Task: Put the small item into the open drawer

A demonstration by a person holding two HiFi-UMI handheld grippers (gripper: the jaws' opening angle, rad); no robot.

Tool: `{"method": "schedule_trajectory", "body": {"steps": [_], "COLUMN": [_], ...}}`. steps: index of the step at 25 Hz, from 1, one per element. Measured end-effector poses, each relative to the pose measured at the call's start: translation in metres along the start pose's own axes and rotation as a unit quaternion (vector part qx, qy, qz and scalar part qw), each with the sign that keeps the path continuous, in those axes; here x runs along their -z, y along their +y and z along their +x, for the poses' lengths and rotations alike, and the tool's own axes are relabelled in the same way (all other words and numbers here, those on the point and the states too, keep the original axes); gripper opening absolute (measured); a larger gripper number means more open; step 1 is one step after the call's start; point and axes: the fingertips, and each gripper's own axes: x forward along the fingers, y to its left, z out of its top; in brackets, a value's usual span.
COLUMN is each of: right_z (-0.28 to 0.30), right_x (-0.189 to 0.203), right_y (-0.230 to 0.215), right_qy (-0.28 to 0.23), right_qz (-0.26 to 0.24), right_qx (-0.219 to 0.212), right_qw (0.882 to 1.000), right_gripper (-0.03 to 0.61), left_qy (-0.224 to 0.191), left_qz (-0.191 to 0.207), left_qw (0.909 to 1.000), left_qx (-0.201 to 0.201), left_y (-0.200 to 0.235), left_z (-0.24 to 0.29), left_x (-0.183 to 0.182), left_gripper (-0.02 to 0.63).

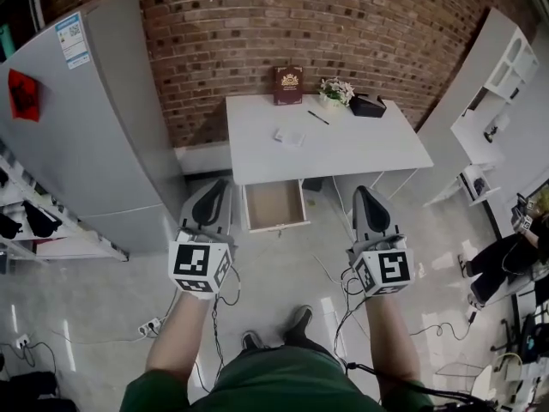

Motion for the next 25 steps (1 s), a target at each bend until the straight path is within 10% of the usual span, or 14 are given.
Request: {"method": "schedule_trajectory", "body": {"steps": [25], "right_z": [0.069], "right_x": [0.075], "right_y": [-0.192], "right_qy": [-0.030], "right_qz": [0.061], "right_qx": [-0.061], "right_qw": [0.996], "right_gripper": [0.005], "left_qy": [0.031], "left_qz": [0.064], "left_qw": [0.9950], "left_qx": [-0.069], "left_y": [-0.108], "left_z": [0.154], "left_x": [0.011], "left_gripper": [0.021]}}
